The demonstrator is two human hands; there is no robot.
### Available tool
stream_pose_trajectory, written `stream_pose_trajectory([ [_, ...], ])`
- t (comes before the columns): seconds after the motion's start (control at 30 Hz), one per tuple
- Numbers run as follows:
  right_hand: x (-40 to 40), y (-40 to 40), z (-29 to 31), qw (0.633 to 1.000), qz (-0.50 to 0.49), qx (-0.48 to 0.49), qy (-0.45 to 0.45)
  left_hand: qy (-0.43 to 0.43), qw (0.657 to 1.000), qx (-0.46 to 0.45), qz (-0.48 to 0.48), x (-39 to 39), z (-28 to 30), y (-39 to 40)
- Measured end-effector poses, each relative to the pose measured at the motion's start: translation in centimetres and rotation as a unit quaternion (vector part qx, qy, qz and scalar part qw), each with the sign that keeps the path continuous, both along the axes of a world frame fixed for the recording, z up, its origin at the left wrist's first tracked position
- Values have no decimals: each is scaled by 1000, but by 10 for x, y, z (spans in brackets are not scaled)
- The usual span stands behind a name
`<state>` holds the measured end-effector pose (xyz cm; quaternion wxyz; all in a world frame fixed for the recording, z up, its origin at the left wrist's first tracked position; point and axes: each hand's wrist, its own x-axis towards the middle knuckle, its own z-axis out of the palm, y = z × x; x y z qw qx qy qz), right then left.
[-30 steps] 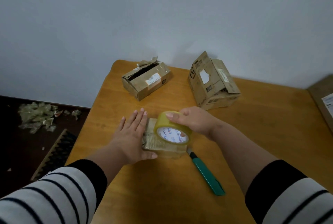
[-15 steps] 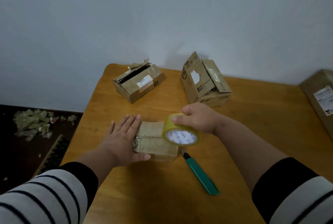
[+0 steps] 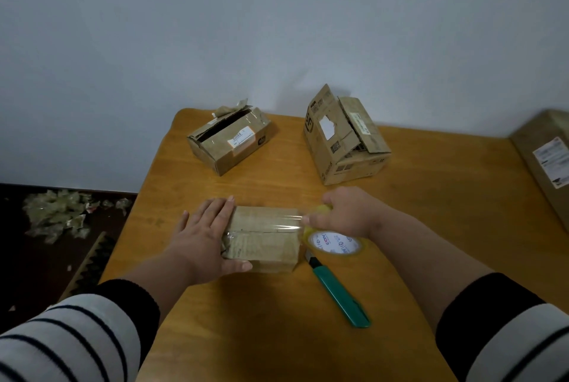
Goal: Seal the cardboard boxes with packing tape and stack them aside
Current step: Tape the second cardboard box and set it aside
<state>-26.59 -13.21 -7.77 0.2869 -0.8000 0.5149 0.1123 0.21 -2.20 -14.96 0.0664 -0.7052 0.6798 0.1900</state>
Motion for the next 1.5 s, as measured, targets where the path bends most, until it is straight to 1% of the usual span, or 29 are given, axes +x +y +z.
stream_pose_trajectory([
  [0.07, 0, 2, -4, 1000, -10, 2, 4, 1, 1000, 0, -1, 0, 1, 0],
  [0.4, 8, 1, -23, 995, -16, 46, 89, -5, 1000, 13, -6, -1, 4, -1],
  [0.83, 13, 4, -35, 987, -13, 68, 147, -15, 999, 16, -34, 1, 2, 0],
  [0.9, 13, 4, -37, 986, -8, 67, 152, -23, 999, 17, -40, 1, 2, 0],
  [0.97, 14, 6, -39, 986, -8, 69, 154, -51, 997, 16, -47, -1, 3, 2],
  [1.03, 15, 6, -40, 985, -4, 76, 152, -90, 994, 3, -61, -5, 3, 7],
  [1.1, 15, 7, -41, 986, -1, 76, 146, -109, 989, -27, -100, -8, 4, 12],
  [1.17, 16, 7, -40, 987, 1, 72, 142, -99, 979, -50, -169, -14, 6, 15],
  [1.23, 17, 8, -39, 988, -1, 72, 138, -70, 970, -56, -224, -23, 6, 16],
  [1.43, 20, 11, -38, 989, -22, 81, 118, -53, 970, -24, -234, -36, 1, 11],
  [1.5, 20, 12, -37, 990, -27, 83, 107, -37, 971, -54, -231, -33, 7, 5],
])
